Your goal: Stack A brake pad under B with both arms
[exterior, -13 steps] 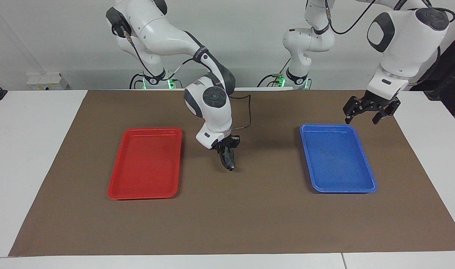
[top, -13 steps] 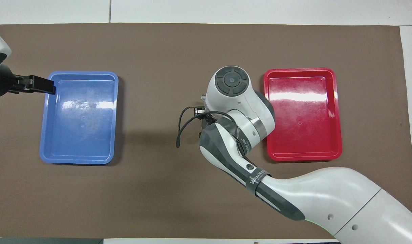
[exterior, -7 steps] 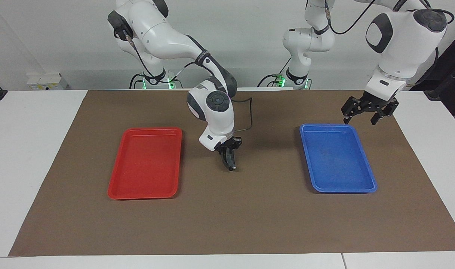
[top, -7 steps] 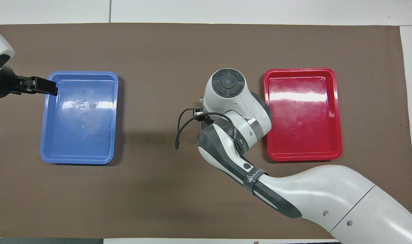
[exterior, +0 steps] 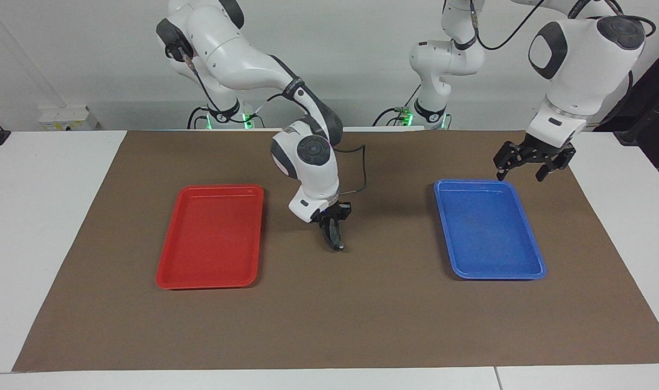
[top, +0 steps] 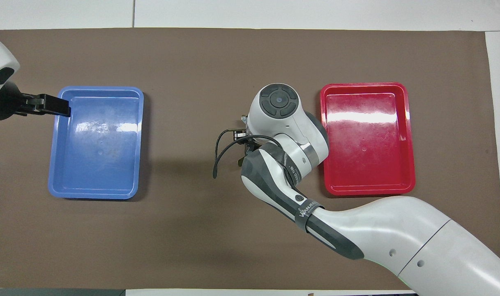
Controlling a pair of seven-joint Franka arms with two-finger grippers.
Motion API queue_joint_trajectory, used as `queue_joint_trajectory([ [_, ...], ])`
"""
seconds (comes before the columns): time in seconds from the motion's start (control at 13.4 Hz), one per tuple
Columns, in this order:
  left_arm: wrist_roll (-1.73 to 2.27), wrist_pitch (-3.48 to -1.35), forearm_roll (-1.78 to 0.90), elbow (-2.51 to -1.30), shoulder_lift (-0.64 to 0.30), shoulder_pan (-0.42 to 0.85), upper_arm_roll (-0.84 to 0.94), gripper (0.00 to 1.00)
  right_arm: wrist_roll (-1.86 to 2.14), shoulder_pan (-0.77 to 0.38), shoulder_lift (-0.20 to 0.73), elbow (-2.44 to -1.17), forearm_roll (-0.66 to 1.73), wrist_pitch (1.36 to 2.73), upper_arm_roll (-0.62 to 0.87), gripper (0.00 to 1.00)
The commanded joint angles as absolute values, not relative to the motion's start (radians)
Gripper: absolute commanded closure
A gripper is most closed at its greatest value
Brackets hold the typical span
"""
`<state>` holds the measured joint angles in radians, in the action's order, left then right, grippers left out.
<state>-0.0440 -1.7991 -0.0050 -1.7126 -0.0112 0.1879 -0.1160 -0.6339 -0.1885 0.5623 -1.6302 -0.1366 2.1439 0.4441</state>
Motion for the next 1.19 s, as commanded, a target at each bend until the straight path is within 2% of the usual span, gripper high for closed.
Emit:
queue_joint_trajectory([
  [0.0, -0.049, -1.825, -0.017, -1.752, 0.018, 0.184, -0.117, 0.0, -0.65, -0.167, 0.563, -1.631, -0.147, 2.166, 0.465, 1.0],
  [0.45, -0.051, -1.824, -0.017, -1.752, 0.015, 0.186, -0.115, 0.0, -0.65, -0.146, 0.555, -1.686, -0.149, 2.209, 0.465, 1.0],
  [0.97, -0.049, -1.824, -0.017, -1.752, 0.014, 0.186, -0.114, 0.0, -0.65, -0.147, 0.552, -1.694, -0.149, 2.209, 0.465, 0.99],
  [1.04, -0.049, -1.824, -0.017, -1.752, 0.014, 0.186, -0.114, 0.0, -0.652, -0.147, 0.552, -1.695, -0.149, 2.209, 0.466, 0.94],
  [1.12, -0.049, -1.822, -0.017, -1.752, 0.014, 0.186, -0.112, 0.0, -0.652, -0.147, 0.552, -1.695, -0.149, 2.209, 0.466, 0.82],
])
